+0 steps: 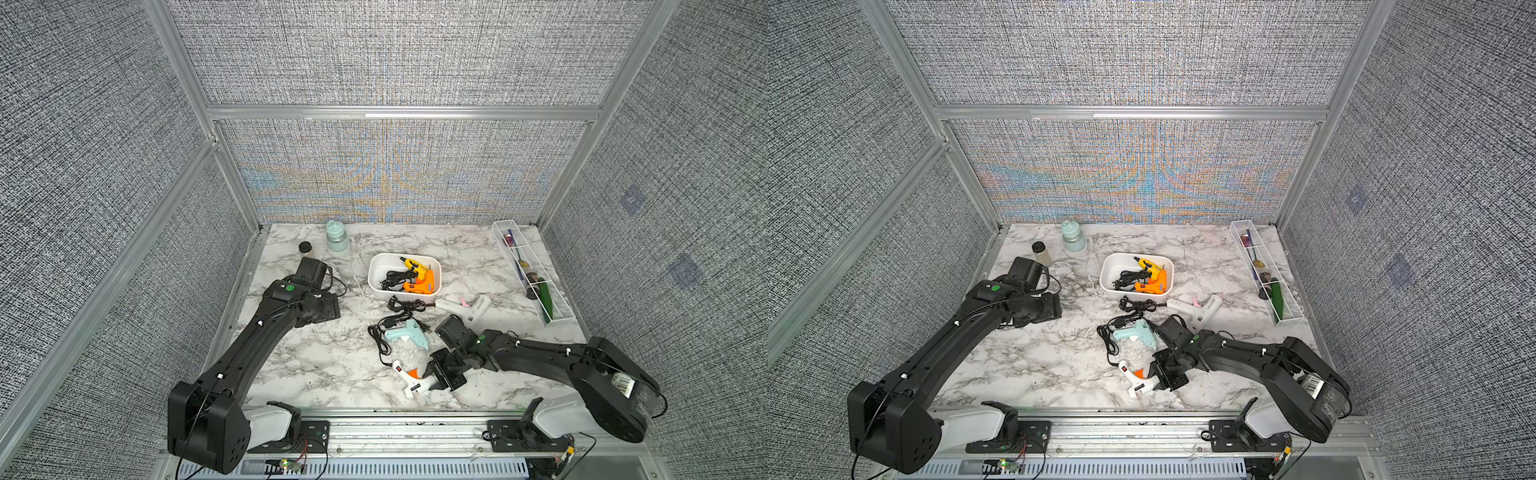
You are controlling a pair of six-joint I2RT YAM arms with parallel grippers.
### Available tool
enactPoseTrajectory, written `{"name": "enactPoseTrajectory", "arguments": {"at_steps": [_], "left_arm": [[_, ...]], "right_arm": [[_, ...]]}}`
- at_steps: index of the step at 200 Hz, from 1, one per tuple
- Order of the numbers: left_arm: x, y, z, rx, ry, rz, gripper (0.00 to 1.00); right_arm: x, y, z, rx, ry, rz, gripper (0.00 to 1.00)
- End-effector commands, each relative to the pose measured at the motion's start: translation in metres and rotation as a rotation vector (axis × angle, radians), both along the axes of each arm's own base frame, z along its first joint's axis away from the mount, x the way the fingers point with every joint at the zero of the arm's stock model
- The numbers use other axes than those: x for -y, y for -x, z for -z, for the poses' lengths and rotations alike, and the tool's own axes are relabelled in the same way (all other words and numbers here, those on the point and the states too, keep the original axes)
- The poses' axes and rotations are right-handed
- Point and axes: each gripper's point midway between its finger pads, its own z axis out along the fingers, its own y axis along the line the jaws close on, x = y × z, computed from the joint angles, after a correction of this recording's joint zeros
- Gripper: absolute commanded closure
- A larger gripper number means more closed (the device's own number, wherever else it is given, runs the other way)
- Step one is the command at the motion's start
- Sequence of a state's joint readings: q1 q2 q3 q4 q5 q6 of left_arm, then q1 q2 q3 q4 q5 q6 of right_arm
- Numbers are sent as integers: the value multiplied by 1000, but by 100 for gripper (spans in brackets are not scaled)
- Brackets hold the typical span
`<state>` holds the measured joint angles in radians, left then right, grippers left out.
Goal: Put the hot melt glue gun into the storage box
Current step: Pick up the hot melt adhesive gun from the center of the board.
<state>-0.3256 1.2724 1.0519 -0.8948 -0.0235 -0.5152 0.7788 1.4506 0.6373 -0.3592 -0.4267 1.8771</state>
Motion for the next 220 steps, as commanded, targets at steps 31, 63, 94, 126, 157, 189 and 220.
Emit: {"name": "enactPoseTrajectory", "arguments": {"at_steps": [31,63,94,126,157,189,220], "left_arm": [[-4,-2,0,-1,-15,2,21],[-3,-7,1,-10,-19,1,21],[-1,-13,3,-17,-21,2,21],[4,-21,4,-24,-12,5,21],[11,-28,5,-31,14,3,21],[9,-28,1,-27,7,-2,21],[6,-24,-1,-29,-4,-6,21]], "right_arm": [[19,-80,-31,289,176,-321,83],[11,-99,-46,367,199,-678,92],[12,-133,-101,581,292,-898,93],[10,-174,-178,829,372,-1037,93],[11,-217,-222,955,495,-1109,93],[7,-254,-257,1062,564,-1116,93],[-3,-276,-294,1200,569,-1094,93]]}}
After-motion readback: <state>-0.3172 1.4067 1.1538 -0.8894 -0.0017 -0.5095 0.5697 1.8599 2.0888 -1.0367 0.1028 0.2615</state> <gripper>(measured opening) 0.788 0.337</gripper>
